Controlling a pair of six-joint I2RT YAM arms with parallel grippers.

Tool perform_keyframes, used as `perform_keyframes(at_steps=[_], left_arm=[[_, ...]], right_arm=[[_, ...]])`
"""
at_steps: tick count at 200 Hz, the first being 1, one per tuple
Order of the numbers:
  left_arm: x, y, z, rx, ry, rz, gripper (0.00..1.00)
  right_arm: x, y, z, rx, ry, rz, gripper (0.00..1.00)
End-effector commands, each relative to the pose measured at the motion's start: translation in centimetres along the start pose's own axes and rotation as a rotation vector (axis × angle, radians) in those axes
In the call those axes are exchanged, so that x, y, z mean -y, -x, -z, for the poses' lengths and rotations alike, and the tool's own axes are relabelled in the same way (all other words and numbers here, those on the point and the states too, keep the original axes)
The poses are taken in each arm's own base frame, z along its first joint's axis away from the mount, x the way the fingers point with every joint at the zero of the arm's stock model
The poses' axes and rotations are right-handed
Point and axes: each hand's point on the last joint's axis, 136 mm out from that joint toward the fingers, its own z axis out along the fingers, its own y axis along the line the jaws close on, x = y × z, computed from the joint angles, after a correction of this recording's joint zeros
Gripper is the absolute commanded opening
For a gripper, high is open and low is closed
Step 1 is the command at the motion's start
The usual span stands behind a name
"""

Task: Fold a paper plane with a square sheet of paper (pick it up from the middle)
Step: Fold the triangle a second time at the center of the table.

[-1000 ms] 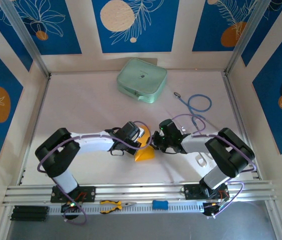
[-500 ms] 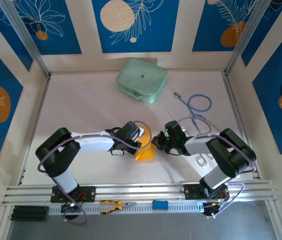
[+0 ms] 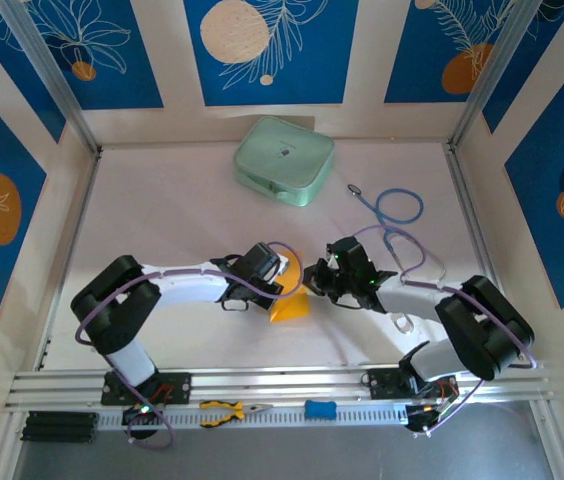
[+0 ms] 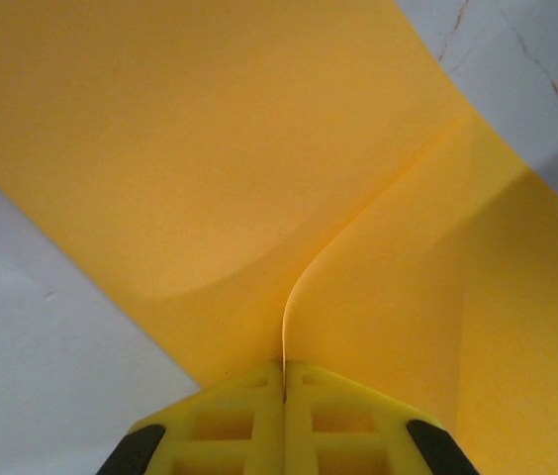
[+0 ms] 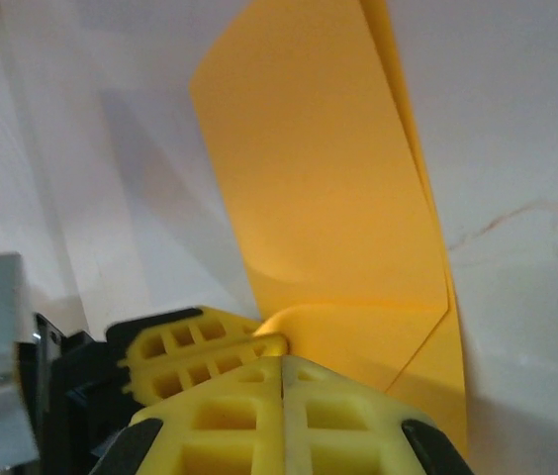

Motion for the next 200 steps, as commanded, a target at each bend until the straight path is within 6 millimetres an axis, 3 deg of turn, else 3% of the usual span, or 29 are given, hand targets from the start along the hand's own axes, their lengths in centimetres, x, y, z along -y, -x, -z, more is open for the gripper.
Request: perform_keyframes(at_steps=[1, 73, 112, 143, 169, 181, 200], left_arm=[[-0.7, -1.7, -0.6, -0.075, 0.015, -0.005, 0.01], [-0.6, -1.8, -0.6, -0.080, 0.011, -0.007, 0.01], [-0.5, -1.6, -0.4, -0.077, 0.007, -0.005, 0.02], [0.1, -0.7, 1.0, -0.049, -0.010, 0.011, 0.11], [0.2, 0.6, 3.0, -0.014, 0.003, 0.033, 0.25], [0.1, 1.0, 4.0, 0.001, 0.021, 0.042, 0.36], [0.1, 1.2, 5.5, 0.018, 0.025, 0.071, 0.40]], right_arm=[[-0.7, -1.2, -1.1, -0.059, 0.030, -0.003, 0.02], [-0.3, -1.9, -3.0, -0.102, 0.025, -0.011, 0.02], [4.0, -3.1, -3.2, -0.116, -0.123, -0.054, 0.00], [6.9, -3.7, -2.9, -0.111, -0.178, -0.079, 0.00], [6.8, -3.7, -3.2, -0.118, -0.171, -0.075, 0.00], [6.8, -3.7, -3.4, -0.116, -0.174, -0.078, 0.00], [6.8, -3.6, -3.5, -0.116, -0.175, -0.078, 0.00]])
